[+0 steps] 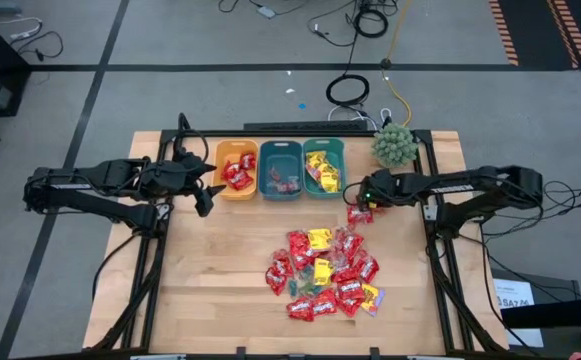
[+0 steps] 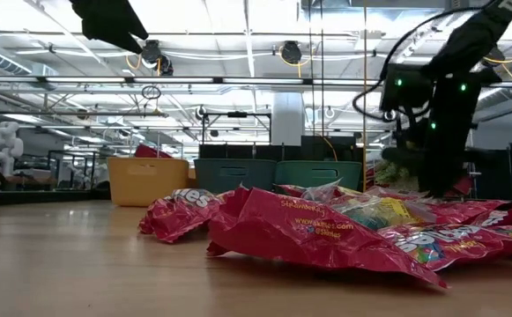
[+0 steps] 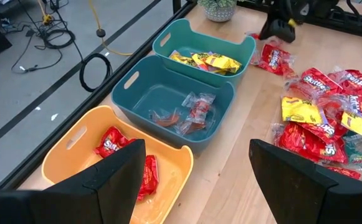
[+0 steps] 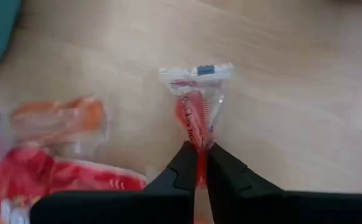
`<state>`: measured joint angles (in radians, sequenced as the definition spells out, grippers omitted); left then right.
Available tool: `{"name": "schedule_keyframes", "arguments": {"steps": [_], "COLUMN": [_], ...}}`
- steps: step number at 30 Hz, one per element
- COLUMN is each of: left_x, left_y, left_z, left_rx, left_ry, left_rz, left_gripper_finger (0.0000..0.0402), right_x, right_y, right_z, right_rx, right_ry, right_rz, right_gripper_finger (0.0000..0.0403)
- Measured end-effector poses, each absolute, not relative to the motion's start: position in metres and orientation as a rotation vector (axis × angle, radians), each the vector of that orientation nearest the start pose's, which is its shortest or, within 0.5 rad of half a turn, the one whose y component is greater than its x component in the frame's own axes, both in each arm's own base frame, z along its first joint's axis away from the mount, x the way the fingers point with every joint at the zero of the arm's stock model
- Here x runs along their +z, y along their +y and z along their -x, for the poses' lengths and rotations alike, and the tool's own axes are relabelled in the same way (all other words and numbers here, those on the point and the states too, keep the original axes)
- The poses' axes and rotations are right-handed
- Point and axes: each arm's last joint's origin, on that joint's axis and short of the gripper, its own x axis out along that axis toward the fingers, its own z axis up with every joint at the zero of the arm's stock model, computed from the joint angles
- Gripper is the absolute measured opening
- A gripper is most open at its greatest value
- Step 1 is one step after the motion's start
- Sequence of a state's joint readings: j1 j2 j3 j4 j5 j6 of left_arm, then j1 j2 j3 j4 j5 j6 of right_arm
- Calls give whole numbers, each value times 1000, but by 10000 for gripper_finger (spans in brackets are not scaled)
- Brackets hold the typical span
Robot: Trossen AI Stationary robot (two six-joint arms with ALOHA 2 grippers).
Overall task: Sort candy
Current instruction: Put the transparent red gummy into the blue bin
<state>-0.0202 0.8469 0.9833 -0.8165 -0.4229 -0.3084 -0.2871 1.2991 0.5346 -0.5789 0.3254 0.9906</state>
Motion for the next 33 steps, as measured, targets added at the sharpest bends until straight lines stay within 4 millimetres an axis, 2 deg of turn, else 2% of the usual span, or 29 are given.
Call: {"name": "schedule_keyframes", "arguments": {"steps": [6,10,16,20,22,27,30,33], "left_x": [335,335,335,335,335,335,335,335], "left_y": [9,9,9,9,9,9,9,9], "left_z": [-153,-153,-153,-153,-153,-153,-153,-153], "left_rx": [484,485,480,462,459,459,460,461], "left_ry": [601,601,604,618,620,620,619,619], "left_rz": [142,142,127,70,61,62,66,66], "left_gripper_finger": [297,297,297,297,297,297,297,297], "right_x": [188,230,300,338,349,351,336,308], "right_y": [-60,-56,-55,-58,-62,-80,-94,-109], "right_z": [-173,-186,-228,-271,-297,-364,-397,-421], "right_rx": [-1159,-1024,-913,-871,-845,-763,-739,-712], "right_ry": [926,798,476,402,415,492,557,642], "right_rz": [-801,-744,-686,-568,-508,-411,-392,-387], "right_gripper_finger": [15,4,3,2,2,2,4,10]}}
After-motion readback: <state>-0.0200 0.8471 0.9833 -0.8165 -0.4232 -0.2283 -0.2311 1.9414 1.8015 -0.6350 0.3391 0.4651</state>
